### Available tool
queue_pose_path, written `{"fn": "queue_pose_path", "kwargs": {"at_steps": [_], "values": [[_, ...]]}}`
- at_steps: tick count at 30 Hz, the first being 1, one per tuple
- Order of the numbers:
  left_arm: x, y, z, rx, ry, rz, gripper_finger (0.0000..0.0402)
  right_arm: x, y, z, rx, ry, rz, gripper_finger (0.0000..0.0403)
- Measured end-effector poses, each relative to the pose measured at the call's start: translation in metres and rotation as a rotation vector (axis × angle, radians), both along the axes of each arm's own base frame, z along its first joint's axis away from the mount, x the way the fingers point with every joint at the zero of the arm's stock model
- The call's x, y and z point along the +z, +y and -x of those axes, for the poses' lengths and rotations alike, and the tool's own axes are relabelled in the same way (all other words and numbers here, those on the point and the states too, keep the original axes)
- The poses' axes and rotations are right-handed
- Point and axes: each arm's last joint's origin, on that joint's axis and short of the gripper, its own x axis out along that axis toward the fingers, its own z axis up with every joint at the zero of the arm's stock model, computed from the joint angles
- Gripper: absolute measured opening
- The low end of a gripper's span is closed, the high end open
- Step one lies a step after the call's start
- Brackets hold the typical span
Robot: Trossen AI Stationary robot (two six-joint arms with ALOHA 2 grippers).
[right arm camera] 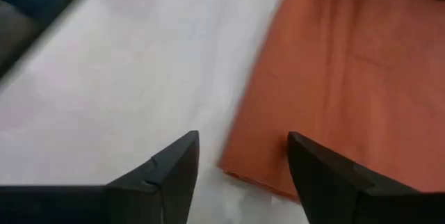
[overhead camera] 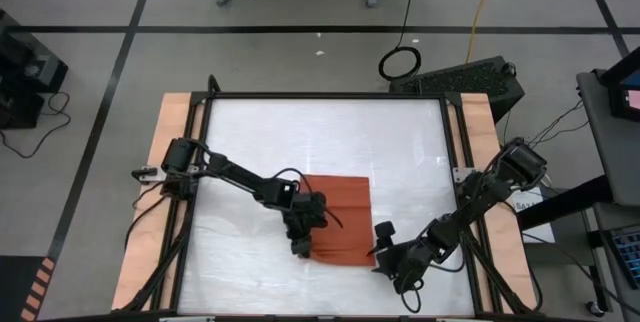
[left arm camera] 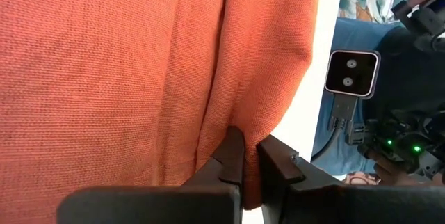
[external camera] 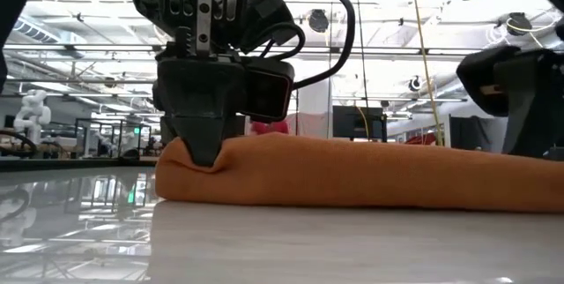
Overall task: Roll towel into tight, uniform cylinder
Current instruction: Roll the kitchen towel
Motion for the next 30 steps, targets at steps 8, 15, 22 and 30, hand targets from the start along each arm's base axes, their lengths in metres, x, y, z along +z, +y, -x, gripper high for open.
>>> {"fn": "queue_pose_path", "kwargs": {"at_steps": [8,15,22,30], "values": [[0.000,0.005,-0.001,0.004,-0.004,0.008,0.0018,-0.010,-0.005,-0.002,-0.114,0.026,0.001,0.0123],[0.001,0.009,-0.001,-0.019,-0.020,0.031,0.0028,-0.013,-0.006,-0.009,-0.165,0.104,-0.187,0.0010],[0.016,0.012,0.001,-0.065,-0.135,-0.020,0.0132,-0.008,-0.010,-0.013,-0.226,0.166,-0.341,0.0004],[0.057,0.019,0.012,-0.069,-0.259,-0.194,0.0217,-0.005,-0.012,-0.018,-0.272,0.224,-0.499,0.0003]]}}
